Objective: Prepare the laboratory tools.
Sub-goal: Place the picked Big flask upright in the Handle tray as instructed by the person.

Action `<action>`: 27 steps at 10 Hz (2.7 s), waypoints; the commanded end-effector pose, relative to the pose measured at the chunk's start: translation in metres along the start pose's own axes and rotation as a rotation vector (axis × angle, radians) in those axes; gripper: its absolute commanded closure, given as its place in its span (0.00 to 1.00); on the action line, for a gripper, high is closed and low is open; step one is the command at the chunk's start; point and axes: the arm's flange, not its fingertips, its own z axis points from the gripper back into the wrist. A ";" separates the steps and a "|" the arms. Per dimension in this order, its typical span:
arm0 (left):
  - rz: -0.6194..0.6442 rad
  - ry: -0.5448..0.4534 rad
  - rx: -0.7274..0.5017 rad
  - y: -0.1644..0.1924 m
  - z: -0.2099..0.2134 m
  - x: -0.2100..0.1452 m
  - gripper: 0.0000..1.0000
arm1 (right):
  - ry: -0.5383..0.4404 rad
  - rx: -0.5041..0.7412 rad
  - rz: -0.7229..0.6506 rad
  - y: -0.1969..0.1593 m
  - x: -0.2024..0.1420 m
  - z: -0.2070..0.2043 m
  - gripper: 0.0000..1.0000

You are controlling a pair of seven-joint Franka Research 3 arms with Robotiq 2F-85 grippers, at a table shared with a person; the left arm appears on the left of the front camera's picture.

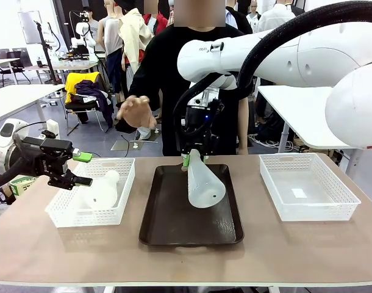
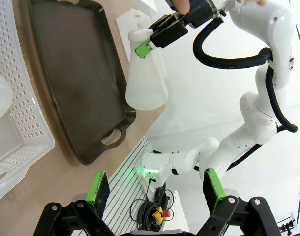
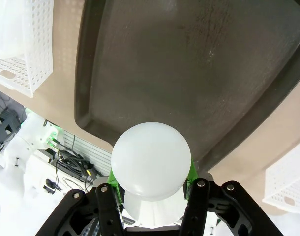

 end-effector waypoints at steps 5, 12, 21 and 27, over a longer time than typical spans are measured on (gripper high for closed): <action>-0.023 -0.020 -0.024 0.001 -0.001 -0.001 0.00 | 0.005 -0.002 0.001 0.000 -0.001 0.001 1.00; -0.023 -0.020 -0.024 0.001 -0.001 -0.001 0.00 | 0.005 -0.002 0.001 0.000 -0.001 0.001 1.00; -0.023 -0.020 -0.024 0.001 -0.001 -0.001 0.00 | 0.005 -0.002 0.001 0.000 -0.001 0.001 1.00; -0.023 -0.020 -0.024 0.001 -0.001 -0.001 0.00 | -0.111 0.012 0.381 -0.001 -0.033 0.032 1.00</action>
